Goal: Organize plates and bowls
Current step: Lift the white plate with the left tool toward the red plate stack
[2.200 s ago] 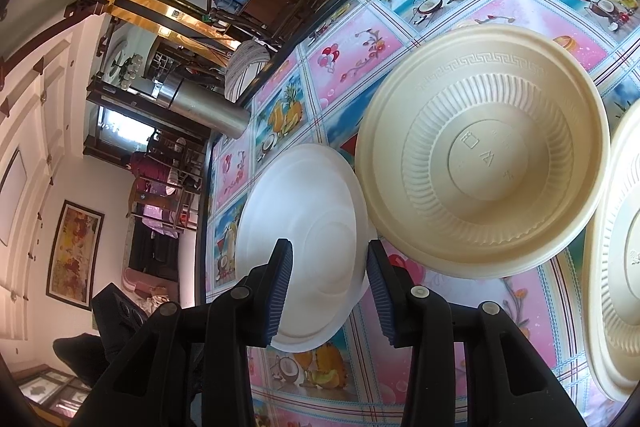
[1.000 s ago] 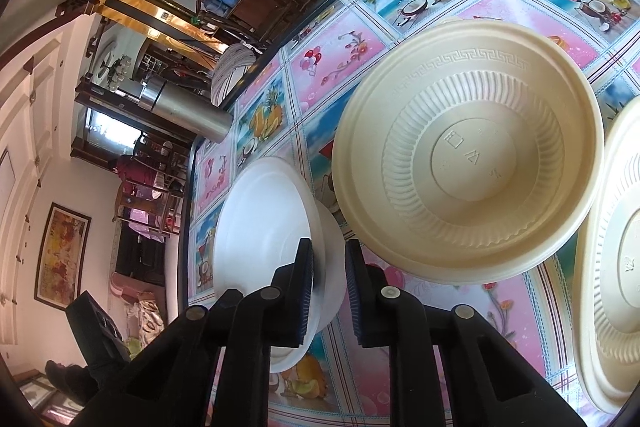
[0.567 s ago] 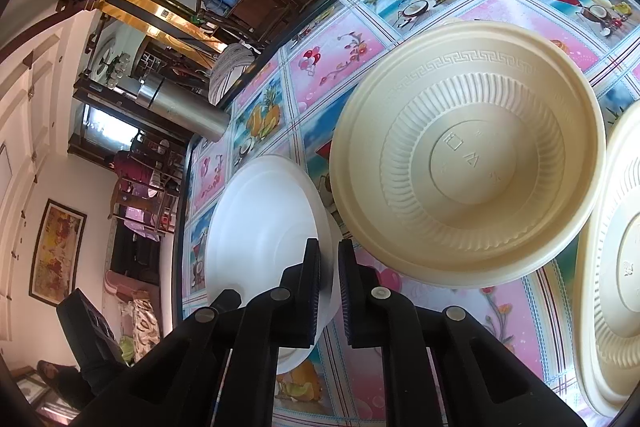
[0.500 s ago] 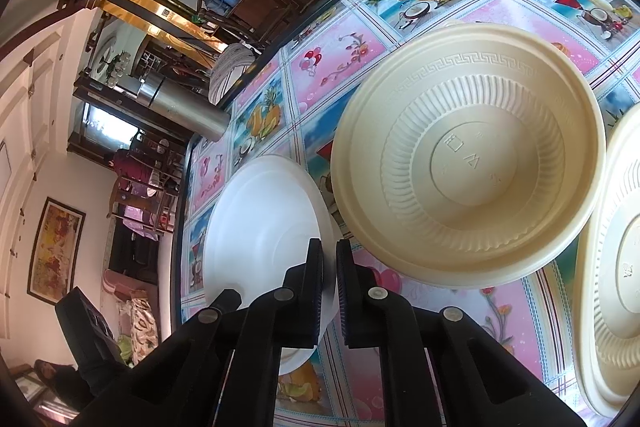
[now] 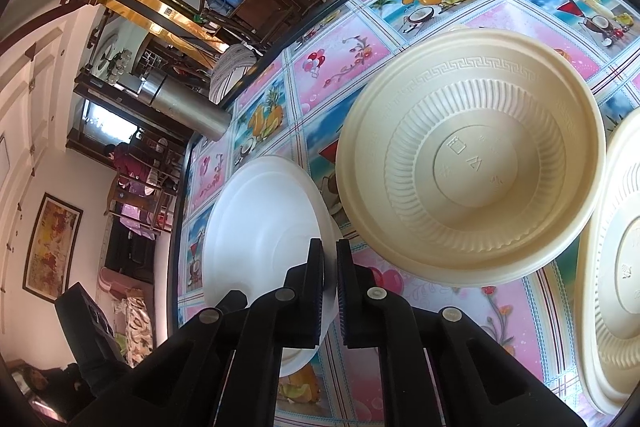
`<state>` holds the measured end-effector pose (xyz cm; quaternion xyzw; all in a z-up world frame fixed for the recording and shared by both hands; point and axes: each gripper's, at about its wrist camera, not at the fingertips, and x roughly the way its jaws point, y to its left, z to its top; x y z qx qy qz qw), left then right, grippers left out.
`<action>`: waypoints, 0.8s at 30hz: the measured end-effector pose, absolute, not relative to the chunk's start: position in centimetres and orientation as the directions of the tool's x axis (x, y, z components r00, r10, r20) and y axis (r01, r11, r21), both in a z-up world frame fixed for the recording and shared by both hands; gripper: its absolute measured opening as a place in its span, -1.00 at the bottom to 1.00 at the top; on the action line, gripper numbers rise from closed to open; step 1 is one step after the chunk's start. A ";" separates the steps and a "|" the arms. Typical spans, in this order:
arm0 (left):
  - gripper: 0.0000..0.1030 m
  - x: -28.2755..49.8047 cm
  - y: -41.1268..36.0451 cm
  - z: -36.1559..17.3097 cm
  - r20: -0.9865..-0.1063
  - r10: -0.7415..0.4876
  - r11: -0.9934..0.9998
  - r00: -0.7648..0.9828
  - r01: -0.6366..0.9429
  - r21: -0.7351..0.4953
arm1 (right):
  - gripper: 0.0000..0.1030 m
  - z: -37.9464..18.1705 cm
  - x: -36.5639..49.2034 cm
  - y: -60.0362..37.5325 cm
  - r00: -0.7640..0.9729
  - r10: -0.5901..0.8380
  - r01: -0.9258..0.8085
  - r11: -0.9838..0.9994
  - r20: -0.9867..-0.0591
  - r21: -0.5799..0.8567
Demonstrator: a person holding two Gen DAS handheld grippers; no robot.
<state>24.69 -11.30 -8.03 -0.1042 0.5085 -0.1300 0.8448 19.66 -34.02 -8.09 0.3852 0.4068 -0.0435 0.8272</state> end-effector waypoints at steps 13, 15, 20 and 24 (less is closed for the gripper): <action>-0.81 24.3 -11.6 -7.6 -0.818 -0.321 0.947 0.477 0.139 -0.291 | -0.89 -8.2 19.8 -34.0 0.661 0.255 0.384 0.693 -0.705 0.611; -0.81 24.2 -11.6 -7.6 -0.818 -0.320 0.947 0.478 0.140 -0.289 | -0.89 -8.3 19.8 -34.0 0.661 0.258 0.384 0.690 -0.705 0.613; -0.81 24.1 -11.6 -7.6 -0.817 -0.318 0.948 0.480 0.139 -0.287 | -0.89 -8.4 19.8 -34.3 0.660 0.267 0.385 0.682 -0.702 0.621; -0.81 23.9 -11.5 -7.6 -0.819 -0.319 0.947 0.476 0.132 -0.292 | -0.88 -8.4 19.8 -34.2 0.660 0.268 0.385 0.681 -0.702 0.623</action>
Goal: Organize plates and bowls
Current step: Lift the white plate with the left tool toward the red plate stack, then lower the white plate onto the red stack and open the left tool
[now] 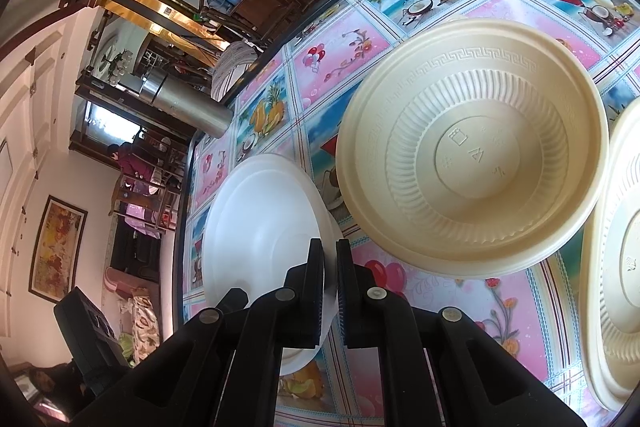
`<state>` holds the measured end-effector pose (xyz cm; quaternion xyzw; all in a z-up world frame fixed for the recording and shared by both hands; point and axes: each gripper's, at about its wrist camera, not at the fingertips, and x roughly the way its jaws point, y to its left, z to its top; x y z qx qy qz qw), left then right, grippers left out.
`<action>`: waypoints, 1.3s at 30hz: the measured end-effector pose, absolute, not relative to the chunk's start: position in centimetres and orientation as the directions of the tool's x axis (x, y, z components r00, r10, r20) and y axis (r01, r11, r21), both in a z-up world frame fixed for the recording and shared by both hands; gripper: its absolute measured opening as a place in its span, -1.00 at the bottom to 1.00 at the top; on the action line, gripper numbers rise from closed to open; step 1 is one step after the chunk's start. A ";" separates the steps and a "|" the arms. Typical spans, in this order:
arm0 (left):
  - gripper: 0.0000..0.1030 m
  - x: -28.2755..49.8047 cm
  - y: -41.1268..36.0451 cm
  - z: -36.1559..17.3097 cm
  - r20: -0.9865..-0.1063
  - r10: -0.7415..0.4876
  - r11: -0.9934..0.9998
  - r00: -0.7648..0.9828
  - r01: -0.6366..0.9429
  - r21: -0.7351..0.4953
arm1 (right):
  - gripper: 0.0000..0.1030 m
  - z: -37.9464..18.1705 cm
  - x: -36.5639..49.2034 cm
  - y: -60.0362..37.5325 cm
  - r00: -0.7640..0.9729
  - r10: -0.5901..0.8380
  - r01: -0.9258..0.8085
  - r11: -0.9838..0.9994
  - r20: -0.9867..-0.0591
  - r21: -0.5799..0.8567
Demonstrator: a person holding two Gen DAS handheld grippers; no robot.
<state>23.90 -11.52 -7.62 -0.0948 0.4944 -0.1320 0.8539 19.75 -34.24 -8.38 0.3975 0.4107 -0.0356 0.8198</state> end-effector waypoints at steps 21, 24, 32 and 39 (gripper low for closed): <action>-0.82 16.2 -7.2 -5.4 -0.814 -0.316 0.947 0.487 0.109 -0.303 | -0.89 -7.6 13.0 -31.5 0.653 0.320 0.356 0.670 -0.686 0.651; -0.81 14.0 -5.5 -4.0 -0.798 -0.308 0.949 0.518 0.108 -0.296 | -0.89 -6.7 11.4 -30.4 0.657 0.340 0.331 0.672 -0.673 0.662; -0.80 8.4 0.8 0.4 -0.745 -0.261 0.959 0.614 0.075 -0.274 | -0.89 -1.9 7.2 -24.7 0.684 0.385 0.197 0.720 -0.620 0.665; -0.77 3.6 7.5 1.9 -0.737 -0.190 0.972 0.649 0.021 -0.232 | -0.89 0.4 4.6 -18.0 0.651 0.474 0.067 0.742 -0.593 0.667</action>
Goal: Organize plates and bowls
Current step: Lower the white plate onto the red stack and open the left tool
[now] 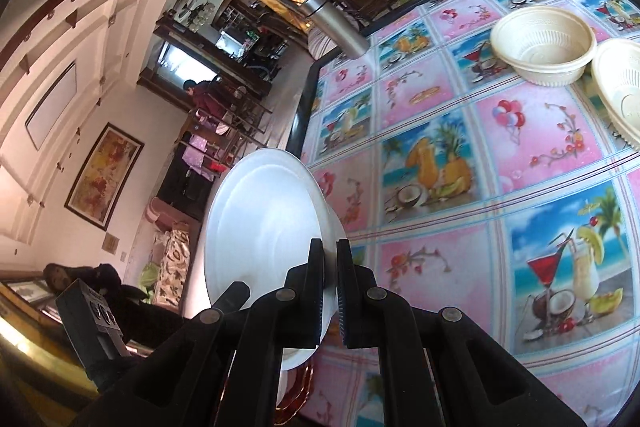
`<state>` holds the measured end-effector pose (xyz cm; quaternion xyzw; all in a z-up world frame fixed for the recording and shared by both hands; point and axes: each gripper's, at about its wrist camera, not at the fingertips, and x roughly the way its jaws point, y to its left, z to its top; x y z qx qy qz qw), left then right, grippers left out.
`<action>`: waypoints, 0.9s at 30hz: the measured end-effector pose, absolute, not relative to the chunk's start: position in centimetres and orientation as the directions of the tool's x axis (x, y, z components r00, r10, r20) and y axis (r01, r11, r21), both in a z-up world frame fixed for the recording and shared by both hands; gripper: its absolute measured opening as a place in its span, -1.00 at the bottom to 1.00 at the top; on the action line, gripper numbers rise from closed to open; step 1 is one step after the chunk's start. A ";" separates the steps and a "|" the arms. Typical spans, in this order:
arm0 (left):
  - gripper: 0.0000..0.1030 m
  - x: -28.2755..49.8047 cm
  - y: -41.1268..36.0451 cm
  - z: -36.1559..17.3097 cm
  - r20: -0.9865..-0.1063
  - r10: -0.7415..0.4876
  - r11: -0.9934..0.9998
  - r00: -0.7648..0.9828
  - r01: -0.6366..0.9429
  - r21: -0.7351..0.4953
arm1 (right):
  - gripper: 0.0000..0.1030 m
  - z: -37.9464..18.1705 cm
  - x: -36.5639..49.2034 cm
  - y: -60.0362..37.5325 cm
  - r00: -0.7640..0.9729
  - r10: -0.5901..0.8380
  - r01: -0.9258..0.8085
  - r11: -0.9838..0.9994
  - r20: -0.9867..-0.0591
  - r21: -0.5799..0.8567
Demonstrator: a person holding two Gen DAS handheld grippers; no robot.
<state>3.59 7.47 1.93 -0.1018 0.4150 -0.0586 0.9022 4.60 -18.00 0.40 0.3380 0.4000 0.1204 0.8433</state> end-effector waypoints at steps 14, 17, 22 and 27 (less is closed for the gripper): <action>-0.74 -0.9 15.2 -0.4 -0.807 -0.105 0.982 0.582 -0.069 -0.178 | -0.88 -1.4 1.4 -5.8 0.470 0.593 -0.095 0.771 -0.654 0.630; -0.73 -1.2 15.6 -1.6 -0.829 -0.110 0.980 0.549 -0.082 -0.184 | -0.87 -2.4 1.2 -4.5 0.439 0.588 -0.102 0.784 -0.679 0.613; -0.73 -1.5 15.6 -2.5 -0.849 -0.131 0.975 0.511 -0.088 -0.204 | -0.88 -3.9 1.3 -3.4 0.394 0.584 -0.096 0.794 -0.710 0.600; -0.73 -2.2 16.3 -2.4 -0.851 -0.122 0.977 0.511 -0.090 -0.194 | -0.87 -5.4 1.9 -2.8 0.343 0.589 -0.079 0.794 -0.732 0.602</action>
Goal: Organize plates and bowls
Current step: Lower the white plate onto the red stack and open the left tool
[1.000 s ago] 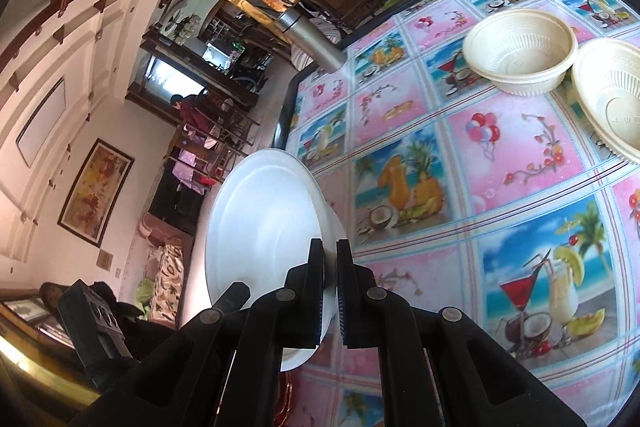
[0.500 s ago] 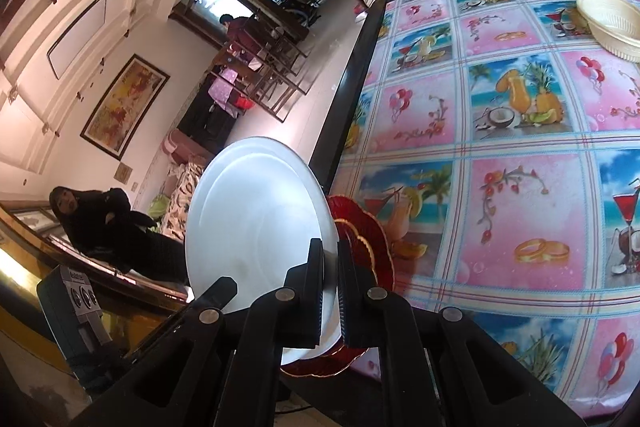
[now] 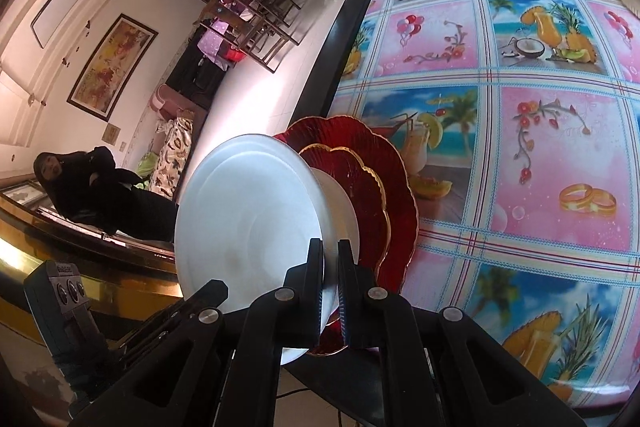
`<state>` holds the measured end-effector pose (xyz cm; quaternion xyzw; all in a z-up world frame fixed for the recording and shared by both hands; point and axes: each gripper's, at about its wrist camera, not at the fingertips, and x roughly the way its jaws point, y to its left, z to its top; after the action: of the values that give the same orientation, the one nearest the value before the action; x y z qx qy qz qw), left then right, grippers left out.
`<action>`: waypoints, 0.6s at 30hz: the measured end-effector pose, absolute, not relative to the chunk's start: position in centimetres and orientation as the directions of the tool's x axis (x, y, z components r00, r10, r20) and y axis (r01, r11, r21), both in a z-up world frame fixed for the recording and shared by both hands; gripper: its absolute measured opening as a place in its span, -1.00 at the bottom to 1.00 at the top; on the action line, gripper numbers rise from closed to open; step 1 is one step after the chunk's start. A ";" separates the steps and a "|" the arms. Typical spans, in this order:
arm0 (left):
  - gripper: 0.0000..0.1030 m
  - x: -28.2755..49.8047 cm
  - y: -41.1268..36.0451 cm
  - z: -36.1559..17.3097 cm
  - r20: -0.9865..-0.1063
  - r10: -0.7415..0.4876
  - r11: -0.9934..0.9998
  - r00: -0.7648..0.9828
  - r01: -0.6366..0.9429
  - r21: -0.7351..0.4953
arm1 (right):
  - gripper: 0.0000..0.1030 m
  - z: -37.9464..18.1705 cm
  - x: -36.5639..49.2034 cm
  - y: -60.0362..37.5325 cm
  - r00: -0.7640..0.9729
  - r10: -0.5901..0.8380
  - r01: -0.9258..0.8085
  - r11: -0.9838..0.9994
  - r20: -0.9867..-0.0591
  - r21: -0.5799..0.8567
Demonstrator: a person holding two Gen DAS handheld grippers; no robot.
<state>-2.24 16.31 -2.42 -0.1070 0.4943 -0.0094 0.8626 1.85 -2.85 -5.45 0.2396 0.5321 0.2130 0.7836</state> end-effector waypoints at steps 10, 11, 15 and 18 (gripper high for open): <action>-0.70 -2.2 17.2 -3.6 -0.867 -0.127 0.976 0.481 -0.097 -0.196 | -0.86 -6.2 2.5 -2.5 0.327 0.570 -0.061 0.808 -0.753 0.585; -0.70 -2.2 17.3 -3.7 -0.869 -0.130 0.975 0.477 -0.097 -0.200 | -0.86 -6.2 2.6 -2.6 0.325 0.571 -0.059 0.808 -0.754 0.587; -0.69 -2.3 17.4 -3.5 -0.870 -0.133 0.975 0.474 -0.094 -0.201 | -0.86 -6.4 2.8 -2.7 0.318 0.568 -0.053 0.810 -0.759 0.584; -0.42 -2.5 17.7 -3.2 -0.872 -0.109 0.979 0.478 -0.100 -0.178 | -0.86 -6.5 3.0 -2.8 0.316 0.567 -0.049 0.810 -0.761 0.584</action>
<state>-2.51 17.73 -3.23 -0.1026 0.5109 -0.0027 0.8535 3.01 -2.76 -6.47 0.2355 0.5500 0.1983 0.7763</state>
